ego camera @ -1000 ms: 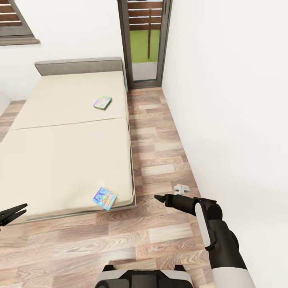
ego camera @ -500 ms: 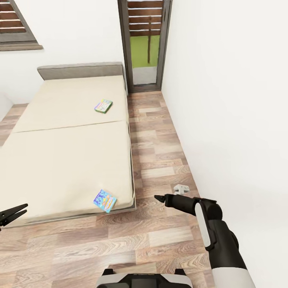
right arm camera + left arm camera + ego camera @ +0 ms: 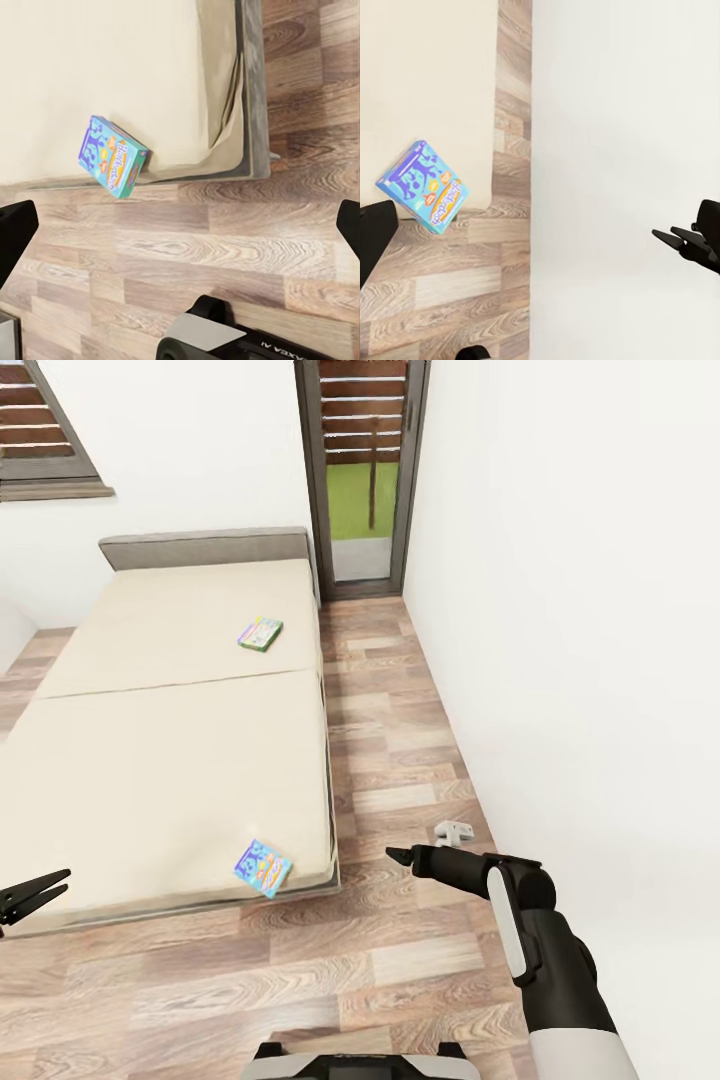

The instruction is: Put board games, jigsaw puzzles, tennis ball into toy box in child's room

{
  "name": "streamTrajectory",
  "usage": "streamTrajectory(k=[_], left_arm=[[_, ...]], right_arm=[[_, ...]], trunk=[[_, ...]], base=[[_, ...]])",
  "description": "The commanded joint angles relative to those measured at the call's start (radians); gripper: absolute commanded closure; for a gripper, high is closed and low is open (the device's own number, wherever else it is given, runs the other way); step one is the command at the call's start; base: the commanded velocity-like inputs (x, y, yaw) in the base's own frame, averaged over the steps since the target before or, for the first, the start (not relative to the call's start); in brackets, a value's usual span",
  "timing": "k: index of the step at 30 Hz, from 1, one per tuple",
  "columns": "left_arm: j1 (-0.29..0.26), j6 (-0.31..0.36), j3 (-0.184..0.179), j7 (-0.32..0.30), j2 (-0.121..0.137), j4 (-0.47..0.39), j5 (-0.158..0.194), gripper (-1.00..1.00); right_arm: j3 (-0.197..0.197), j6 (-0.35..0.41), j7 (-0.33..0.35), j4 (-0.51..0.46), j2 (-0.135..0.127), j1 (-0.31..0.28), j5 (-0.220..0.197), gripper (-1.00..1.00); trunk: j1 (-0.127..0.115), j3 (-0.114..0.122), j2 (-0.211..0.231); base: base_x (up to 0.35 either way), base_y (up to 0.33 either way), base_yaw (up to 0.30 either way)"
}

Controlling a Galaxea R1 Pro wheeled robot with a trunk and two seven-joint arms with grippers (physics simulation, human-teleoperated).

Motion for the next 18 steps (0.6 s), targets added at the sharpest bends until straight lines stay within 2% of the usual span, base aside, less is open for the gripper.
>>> streamTrajectory(k=[1,18], left_arm=[[-0.001,0.010,0.001,-0.007,0.000,-0.001,-0.006,-1.00],[-0.001,0.009,-0.001,-0.007,0.000,-0.002,-0.006,-1.00]], right_arm=[[-0.003,0.007,0.002,-0.001,0.001,-0.001,-0.003,-1.00],[0.011,0.005,-0.002,0.000,0.003,-0.001,-0.003,-1.00]], trunk=[[0.001,0.000,-0.002],[0.001,0.028,-0.002]], base=[[0.000,0.000,0.000],[0.000,0.000,0.000]])
